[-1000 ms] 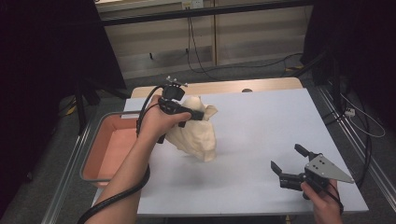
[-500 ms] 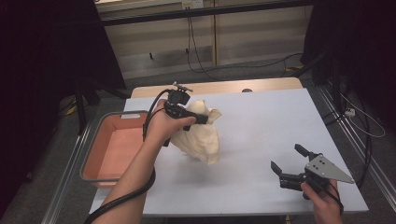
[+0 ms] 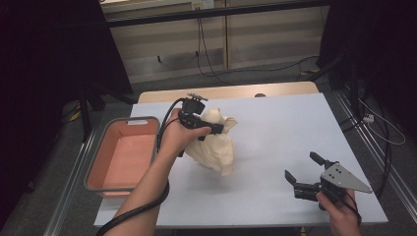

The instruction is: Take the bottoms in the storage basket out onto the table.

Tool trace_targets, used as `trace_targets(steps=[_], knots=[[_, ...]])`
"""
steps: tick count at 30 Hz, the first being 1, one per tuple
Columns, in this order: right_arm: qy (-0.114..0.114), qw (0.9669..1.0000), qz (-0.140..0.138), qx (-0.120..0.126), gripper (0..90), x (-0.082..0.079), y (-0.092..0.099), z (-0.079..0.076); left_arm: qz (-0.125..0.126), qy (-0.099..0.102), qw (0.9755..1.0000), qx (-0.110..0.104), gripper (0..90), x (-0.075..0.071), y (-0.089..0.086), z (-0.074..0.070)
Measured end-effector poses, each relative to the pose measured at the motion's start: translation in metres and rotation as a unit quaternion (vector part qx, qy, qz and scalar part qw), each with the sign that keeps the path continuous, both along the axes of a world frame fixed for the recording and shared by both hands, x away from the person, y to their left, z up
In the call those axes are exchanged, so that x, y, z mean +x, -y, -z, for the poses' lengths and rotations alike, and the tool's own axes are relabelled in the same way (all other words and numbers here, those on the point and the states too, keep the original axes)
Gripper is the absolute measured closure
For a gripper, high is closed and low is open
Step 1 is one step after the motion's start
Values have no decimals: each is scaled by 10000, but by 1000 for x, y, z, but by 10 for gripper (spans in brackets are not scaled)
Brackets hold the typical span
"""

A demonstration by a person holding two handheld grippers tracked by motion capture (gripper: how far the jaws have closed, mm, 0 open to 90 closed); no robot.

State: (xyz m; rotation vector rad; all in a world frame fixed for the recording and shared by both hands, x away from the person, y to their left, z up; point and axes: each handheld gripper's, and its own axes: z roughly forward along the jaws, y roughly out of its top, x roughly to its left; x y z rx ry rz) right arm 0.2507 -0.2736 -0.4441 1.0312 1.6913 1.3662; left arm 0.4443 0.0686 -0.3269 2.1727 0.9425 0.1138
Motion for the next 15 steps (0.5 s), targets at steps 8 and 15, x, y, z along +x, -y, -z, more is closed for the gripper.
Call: trace_targets(steps=[8, 15], knots=[[13, 10000, 0, 10, 19, -1, 0, 0, -3, 98, 10000, 17, 317, 1, 6, 10], [10, 10000, -4, 11, 19, -1, 0, 0, -34, 121, 9999, -14, 308, 0, 9, 13]])
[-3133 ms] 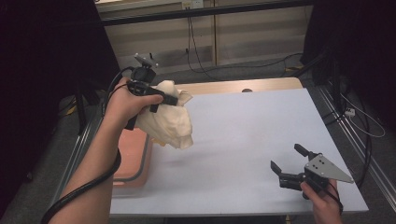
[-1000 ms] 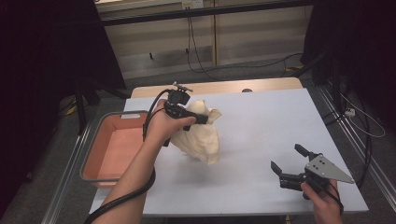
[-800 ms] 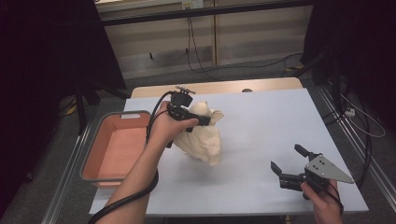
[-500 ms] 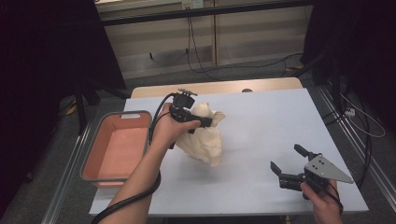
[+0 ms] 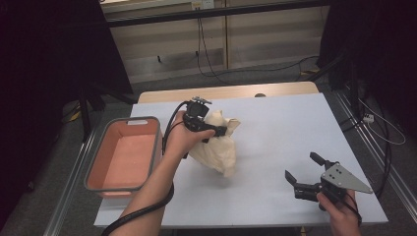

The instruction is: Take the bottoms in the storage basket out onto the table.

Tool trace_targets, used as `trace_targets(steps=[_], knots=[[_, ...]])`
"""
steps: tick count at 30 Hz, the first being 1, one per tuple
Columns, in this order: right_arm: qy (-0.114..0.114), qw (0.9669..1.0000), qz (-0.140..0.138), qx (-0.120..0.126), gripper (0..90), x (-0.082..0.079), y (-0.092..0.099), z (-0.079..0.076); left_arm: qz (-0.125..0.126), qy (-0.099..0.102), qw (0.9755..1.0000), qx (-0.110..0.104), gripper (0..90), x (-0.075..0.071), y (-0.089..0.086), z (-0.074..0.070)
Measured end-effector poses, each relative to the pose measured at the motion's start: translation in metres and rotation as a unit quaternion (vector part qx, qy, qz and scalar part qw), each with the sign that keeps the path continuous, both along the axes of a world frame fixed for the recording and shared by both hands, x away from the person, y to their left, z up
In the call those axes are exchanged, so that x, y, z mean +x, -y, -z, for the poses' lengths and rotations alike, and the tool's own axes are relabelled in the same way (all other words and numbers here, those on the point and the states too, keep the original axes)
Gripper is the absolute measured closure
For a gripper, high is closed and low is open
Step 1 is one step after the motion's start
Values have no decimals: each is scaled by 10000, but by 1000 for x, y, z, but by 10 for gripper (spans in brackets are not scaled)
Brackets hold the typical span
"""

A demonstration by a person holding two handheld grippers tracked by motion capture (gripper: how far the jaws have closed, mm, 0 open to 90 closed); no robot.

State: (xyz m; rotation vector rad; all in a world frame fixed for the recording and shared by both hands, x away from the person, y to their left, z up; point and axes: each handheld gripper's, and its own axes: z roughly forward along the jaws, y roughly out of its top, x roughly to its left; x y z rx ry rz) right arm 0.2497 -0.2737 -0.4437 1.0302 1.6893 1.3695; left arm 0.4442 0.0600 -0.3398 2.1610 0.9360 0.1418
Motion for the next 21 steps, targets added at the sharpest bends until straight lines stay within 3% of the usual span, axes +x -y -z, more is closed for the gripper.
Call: trace_targets(steps=[21], knots=[[2, 10000, -18, 3, 19, -1, 0, 0, 54, 78, 9999, 72, 296, 0, 8, 9]])
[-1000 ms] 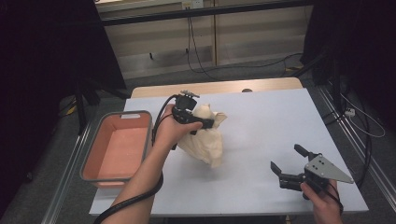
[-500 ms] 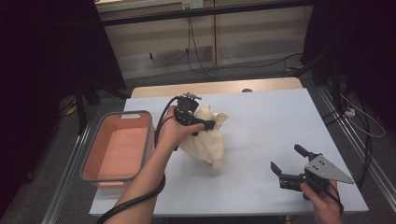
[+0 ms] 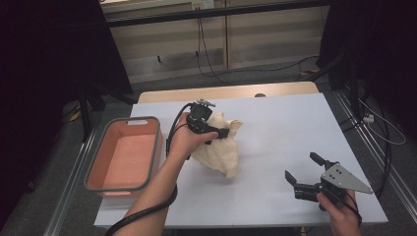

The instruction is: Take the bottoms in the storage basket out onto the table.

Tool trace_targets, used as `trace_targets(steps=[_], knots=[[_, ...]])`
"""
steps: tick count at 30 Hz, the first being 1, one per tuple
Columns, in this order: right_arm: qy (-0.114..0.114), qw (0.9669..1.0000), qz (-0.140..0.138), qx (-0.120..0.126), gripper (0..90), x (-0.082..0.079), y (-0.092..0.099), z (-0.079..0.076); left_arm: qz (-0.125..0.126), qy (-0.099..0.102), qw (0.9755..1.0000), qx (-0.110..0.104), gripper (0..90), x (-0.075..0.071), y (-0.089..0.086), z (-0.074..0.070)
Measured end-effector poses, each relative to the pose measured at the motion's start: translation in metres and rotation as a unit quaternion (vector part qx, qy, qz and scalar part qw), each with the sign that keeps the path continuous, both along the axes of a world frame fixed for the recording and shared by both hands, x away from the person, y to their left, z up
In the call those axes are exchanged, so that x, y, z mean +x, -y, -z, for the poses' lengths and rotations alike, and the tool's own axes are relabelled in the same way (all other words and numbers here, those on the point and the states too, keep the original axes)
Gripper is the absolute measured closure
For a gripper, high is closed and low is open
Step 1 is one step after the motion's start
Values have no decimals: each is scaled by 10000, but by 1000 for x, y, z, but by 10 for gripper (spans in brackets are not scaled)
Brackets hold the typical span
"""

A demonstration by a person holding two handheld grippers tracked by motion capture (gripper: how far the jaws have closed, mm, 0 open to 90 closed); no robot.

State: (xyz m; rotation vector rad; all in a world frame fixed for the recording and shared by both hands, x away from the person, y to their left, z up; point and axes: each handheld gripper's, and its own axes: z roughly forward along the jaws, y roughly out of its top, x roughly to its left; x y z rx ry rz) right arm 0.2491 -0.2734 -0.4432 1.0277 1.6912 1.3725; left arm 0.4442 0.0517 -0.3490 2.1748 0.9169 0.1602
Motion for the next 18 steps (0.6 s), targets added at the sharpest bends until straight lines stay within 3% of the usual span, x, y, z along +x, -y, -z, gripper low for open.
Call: trace_targets(steps=[6, 18], knots=[[-1, 10000, -13, -1, 19, 0, 0, 0, 1, 36, 10000, -90, 276, 0, 0, 1], [-1, 10000, -16, -10, 19, 0, 0, 0, 24, 152, 9999, -46, 248, 1, 0, 1]])
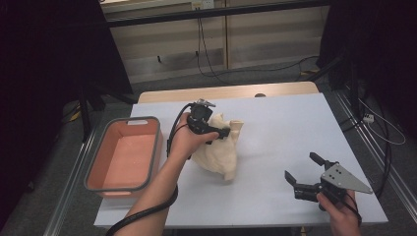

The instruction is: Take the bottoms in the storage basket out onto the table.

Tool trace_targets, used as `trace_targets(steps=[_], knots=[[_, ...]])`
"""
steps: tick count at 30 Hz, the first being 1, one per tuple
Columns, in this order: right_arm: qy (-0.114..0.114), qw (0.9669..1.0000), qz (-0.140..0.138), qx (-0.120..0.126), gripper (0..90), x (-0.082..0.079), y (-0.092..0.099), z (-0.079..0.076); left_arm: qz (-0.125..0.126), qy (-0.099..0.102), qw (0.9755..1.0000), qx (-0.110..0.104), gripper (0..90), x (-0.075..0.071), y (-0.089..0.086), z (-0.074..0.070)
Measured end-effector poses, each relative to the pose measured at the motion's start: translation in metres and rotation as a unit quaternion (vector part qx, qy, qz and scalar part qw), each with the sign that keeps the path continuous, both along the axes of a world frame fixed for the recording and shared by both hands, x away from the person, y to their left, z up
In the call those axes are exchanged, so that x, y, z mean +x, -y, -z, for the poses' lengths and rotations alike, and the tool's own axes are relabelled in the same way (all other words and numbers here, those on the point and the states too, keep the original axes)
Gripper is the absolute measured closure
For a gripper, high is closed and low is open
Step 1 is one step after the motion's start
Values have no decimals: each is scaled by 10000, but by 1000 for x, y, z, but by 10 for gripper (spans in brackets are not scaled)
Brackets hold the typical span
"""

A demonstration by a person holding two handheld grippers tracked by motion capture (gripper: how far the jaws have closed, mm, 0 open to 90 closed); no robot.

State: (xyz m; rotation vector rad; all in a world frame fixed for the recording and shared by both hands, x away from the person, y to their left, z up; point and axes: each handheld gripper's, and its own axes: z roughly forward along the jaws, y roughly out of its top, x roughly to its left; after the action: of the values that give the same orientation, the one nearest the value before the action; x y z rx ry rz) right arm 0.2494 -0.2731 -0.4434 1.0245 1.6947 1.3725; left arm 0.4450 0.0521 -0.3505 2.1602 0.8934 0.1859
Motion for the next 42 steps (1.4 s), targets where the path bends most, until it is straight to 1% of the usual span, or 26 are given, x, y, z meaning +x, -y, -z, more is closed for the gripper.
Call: trace_targets(steps=[6, 8, 11, 13, 15, 17, 22, 26, 27, 28, 29, 30, 32, 33, 34, 36, 37, 39, 42], knots=[[-2, 10000, 3, -10, 19, 0, 0, 0, 4, -32, 10000, -36, 238, 0, 1, 1], [-2, 10000, -2, -12, 19, 1, 0, 0, 58, -24, 10000, 0, 235, 0, 1, 1], [-11, 10000, -10, -7, 19, 1, -1, 0, 63, -6, 10000, -6, 229, 0, 1, 1], [-8, 10000, -25, -19, 19, 1, -1, 0, 31, 25, 10000, -91, 227, 0, 1, 0], [-13, 10000, -30, -19, 19, 1, -2, 0, 89, 32, 9999, -88, 223, 0, 0, -2], [-20, 10000, -38, -26, 19, 1, -2, 0, 84, 78, 9999, -129, 222, -1, -1, -5], [-5, 10000, -37, -12, 19, 1, -1, 0, 45, 146, 9992, -370, 228, -2, -5, -17], [-22, 10000, -68, -24, 19, 2, -3, 0, 61, 162, 9990, -406, 217, -3, -9, -21], [-18, 10000, -70, -33, 19, 2, -3, 0, 52, 189, 9988, -457, 216, -4, -11, -22], [-20, 10000, -74, -35, 19, 2, -3, 0, 44, 190, 9987, -474, 213, -4, -13, -23], [-21, 10000, -72, -29, 19, 2, -3, 0, 15, 204, 9983, -538, 211, -5, -15, -23], [-24, 10000, -64, -23, 19, 2, -3, 0, 37, 222, 9983, -531, 209, -6, -17, -23], [-34, 10000, -57, -25, 19, 1, -3, 0, -2, 246, 9978, -620, 205, -8, -21, -23], [-34, 10000, -48, -17, 19, 1, -3, 0, 30, 252, 9977, -633, 202, -8, -23, -23], [-33, 10000, -46, -15, 19, 2, -3, 0, 0, 272, 9974, -675, 198, -9, -24, -22], [-38, 10000, -48, -12, 19, 1, -3, 0, 22, 302, 9969, -724, 198, -11, -30, -22], [-34, 10000, -58, -15, 19, 1, -3, 0, -15, 316, 9965, -777, 197, -12, -31, -21], [-38, 10000, -53, -20, 19, 1, -3, 0, -6, 336, 9960, -828, 192, -14, -35, -20], [-39, 10000, -47, -11, 19, 1, -3, 0, 14, 370, 9957, -848, 190, -17, -40, -19]])
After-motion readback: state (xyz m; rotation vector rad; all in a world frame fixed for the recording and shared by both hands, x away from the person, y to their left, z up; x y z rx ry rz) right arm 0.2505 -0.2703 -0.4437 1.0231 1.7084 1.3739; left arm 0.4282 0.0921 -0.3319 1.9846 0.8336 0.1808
